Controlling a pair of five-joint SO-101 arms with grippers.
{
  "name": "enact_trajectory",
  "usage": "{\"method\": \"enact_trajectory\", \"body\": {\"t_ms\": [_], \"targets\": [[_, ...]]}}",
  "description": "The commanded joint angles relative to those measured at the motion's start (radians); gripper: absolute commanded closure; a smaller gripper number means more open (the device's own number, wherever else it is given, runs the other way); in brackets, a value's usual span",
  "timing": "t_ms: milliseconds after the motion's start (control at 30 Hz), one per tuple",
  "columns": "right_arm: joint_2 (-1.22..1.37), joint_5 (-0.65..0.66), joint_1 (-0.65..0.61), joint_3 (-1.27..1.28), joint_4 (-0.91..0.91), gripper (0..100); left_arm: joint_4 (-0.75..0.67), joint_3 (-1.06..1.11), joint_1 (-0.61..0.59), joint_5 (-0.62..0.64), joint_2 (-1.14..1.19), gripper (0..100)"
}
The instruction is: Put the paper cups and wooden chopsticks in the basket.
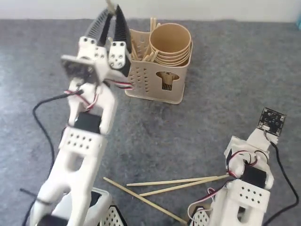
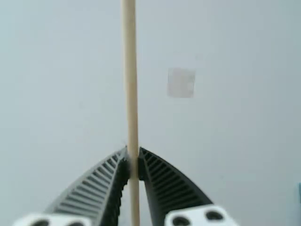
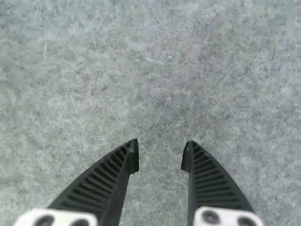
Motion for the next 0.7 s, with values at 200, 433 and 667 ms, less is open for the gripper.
{"method": "enact_trajectory", "body": {"t_ms": [200,433,667], "targets": [[-0.018,0.015,-0.044,-0.009,-0.019,83.3,-0.028,-0.259,-0.002,0.006,0.328,98],[-0.018,0.015,-0.042,-0.009,-0.019,83.3,0.078,-0.26,-0.003,0.003,0.301,87],[-0.018,0.015,-0.045,-0.009,-0.019,83.3,0.445,-0.254,-0.035,0.011,0.069,74]]}}
